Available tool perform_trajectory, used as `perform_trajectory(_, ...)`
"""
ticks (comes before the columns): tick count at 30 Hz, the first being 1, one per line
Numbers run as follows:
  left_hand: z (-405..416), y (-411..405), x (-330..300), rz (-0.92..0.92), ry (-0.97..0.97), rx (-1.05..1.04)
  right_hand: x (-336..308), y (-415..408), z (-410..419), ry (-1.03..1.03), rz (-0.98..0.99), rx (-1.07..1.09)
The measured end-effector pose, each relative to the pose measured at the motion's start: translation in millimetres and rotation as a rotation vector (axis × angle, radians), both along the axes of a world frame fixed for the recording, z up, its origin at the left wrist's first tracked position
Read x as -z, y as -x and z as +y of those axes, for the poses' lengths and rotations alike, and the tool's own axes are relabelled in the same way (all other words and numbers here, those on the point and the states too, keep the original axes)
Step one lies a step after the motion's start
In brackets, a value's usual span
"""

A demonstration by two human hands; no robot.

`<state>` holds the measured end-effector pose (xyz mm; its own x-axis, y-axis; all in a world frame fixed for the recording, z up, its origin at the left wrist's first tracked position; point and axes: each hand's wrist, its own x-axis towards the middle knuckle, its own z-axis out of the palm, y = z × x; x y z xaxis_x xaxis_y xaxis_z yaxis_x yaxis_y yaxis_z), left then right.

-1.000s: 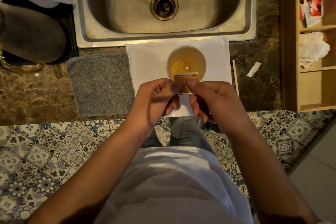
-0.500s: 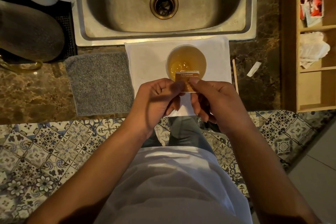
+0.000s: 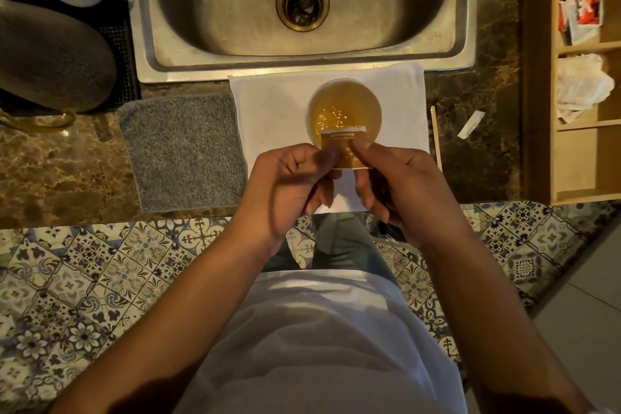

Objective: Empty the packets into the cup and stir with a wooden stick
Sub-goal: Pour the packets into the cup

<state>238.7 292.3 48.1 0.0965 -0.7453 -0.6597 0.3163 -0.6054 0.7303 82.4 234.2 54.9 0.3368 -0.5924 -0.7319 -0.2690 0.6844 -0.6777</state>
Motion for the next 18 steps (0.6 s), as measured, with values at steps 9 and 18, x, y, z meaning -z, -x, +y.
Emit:
perform_trajectory(9, -0.1, 0.0, 1.1, 0.024, -0.015, -0.018, 4.8, 0.2, 1.0, -0.033, -0.051, 0.038)
perform_trajectory(18, -1.8, 0.6, 0.9, 0.024, -0.028, -0.042, 2.9, 0.7, -1.0, -0.063, -0.123, 0.092)
